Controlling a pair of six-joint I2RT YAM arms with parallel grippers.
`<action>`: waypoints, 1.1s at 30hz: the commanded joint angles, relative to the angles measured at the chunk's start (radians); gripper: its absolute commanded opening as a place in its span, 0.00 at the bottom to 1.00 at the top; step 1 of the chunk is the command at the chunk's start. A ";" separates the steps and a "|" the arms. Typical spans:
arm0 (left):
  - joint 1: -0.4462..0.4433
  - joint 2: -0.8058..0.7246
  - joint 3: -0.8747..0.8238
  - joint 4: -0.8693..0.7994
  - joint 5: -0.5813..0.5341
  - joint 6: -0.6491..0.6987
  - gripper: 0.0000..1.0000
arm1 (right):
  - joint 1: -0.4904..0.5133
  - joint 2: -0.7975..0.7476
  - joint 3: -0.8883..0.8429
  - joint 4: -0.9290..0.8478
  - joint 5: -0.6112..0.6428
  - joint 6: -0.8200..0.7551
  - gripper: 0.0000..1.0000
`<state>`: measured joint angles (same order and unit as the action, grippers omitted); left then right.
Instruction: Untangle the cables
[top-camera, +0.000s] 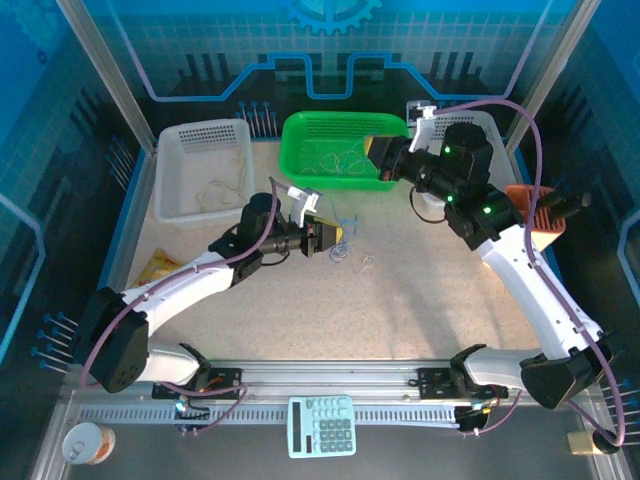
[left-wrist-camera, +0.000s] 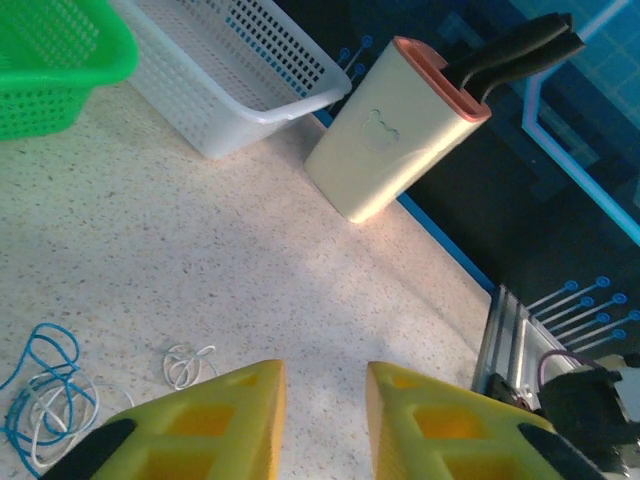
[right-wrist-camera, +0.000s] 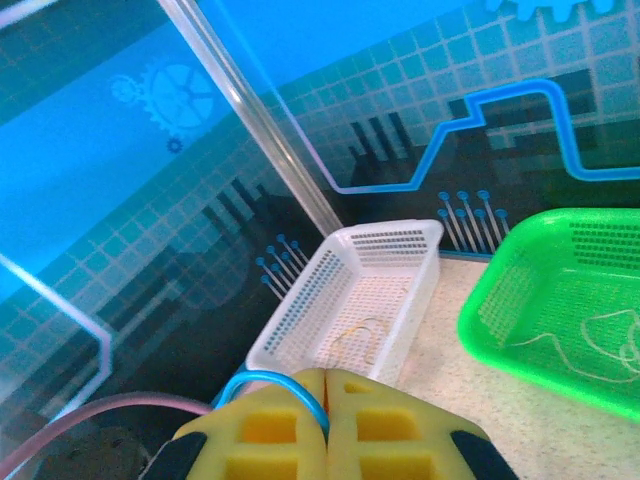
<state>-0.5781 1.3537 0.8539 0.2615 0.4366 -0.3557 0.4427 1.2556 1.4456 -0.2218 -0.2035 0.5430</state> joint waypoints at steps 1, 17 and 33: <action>-0.003 -0.043 -0.032 0.021 -0.060 0.025 0.33 | -0.024 0.021 0.032 -0.037 0.100 -0.053 0.00; 0.047 -0.214 -0.125 0.023 -0.245 -0.029 0.81 | -0.257 0.218 0.153 -0.079 0.436 -0.144 0.00; 0.053 -0.240 -0.138 0.071 -0.237 -0.062 0.99 | -0.345 0.461 0.279 -0.110 0.839 -0.172 0.00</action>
<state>-0.5327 1.1339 0.7227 0.2962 0.2020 -0.4046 0.1017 1.6798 1.6848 -0.3073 0.5053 0.3874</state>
